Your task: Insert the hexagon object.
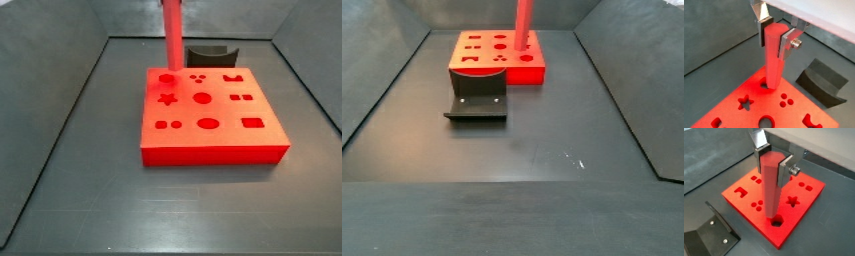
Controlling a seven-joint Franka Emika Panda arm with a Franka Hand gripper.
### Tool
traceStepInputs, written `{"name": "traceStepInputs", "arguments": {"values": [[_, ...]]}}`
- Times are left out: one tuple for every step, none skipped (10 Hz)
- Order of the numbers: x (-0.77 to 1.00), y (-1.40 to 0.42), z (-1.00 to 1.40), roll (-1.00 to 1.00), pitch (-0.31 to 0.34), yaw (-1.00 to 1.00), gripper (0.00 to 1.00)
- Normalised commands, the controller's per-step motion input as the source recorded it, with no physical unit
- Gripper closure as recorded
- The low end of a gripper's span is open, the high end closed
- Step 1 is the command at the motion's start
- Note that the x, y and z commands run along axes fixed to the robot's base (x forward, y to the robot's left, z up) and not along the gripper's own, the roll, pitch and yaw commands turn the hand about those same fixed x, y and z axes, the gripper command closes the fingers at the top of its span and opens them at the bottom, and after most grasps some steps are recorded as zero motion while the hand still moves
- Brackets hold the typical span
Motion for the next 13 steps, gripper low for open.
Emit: {"name": "traceStepInputs", "arguments": {"values": [[-0.05,0.0,-0.23,-0.07,0.0,0.04,1.0],[-0.08,0.0,-0.19,-0.11,-0.011,0.03,1.0],[-0.12,0.0,-0.18,-0.1,-0.024,0.0,1.0],[-0.1,0.0,-0.18,-0.06,-0.071,0.01,1.0],[0.0,0.0,-0.22,-0.04,-0.09,0.02,1.0],[-0.05,0.0,-0.23,-0.01,-0.091,0.02,1.0],[-0.08,-0.01,-0.22,-0.02,-0.1,0.02,1.0],[-0.06,0.0,-0.18,0.0,-0.08,0.01,1.0],[-0.16,0.0,-0.15,0.0,-0.063,0.0,1.0],[-0.37,0.0,-0.09,0.0,-0.06,0.0,1.0],[-0.33,-0.03,-0.11,0.0,-0.083,0.0,1.0],[-0.15,-0.07,-0.16,0.0,-0.09,0.03,1.0],[0.0,-0.05,-0.2,-0.02,-0.073,0.08,1.0]]}}
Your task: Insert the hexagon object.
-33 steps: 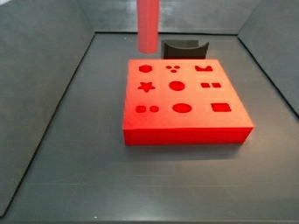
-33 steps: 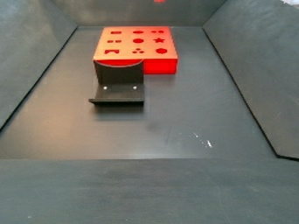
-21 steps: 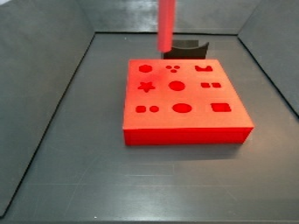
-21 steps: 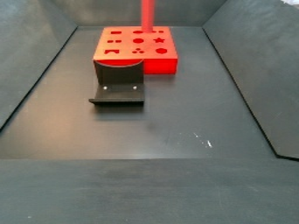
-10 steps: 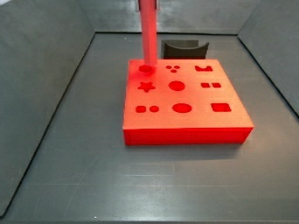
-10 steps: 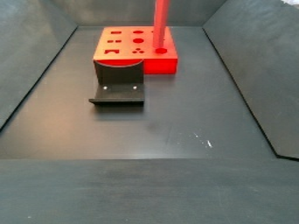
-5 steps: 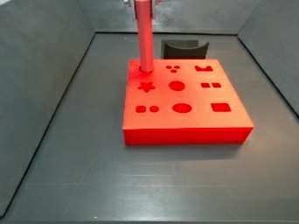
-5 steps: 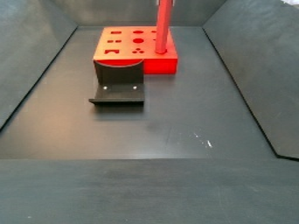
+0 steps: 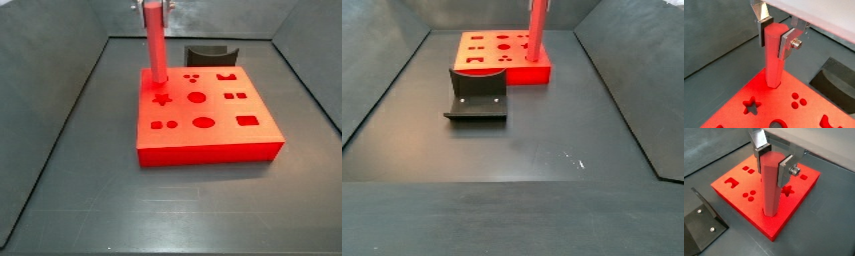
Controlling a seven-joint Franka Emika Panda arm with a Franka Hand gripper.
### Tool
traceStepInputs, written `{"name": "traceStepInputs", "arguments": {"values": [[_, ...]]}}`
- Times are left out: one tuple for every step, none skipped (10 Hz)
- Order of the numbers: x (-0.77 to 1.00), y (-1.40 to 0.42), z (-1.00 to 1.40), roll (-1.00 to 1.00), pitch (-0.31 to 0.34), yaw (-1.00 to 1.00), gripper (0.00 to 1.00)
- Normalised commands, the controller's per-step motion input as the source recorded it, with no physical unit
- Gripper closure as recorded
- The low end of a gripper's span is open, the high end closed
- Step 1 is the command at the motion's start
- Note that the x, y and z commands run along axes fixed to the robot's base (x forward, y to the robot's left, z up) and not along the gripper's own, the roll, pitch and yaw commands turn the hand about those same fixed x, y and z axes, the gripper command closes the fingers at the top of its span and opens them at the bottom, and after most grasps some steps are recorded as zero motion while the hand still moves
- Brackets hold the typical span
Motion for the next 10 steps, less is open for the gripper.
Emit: {"name": "traceStepInputs", "arguments": {"values": [[0.19,-0.07,-0.36,0.0,-0.02,0.12,1.0],[0.53,-0.02,-0.57,0.09,0.069,0.12,1.0],[0.48,-0.01,-0.64,0.12,0.077,0.09,1.0],[0.6,-0.01,-0.55,0.11,0.143,0.09,1.0],[0.72,-0.01,-0.47,0.13,0.201,0.04,1.0],[0.79,0.0,-0.42,0.12,0.226,0.0,1.0],[0.73,0.0,-0.37,0.12,0.211,0.0,1.0],[0.51,0.0,-0.31,0.1,0.156,0.0,1.0],[0.05,0.0,0.0,0.0,0.034,0.0,1.0],[0.0,0.0,0.0,0.0,0.0,0.0,1.0]]}}
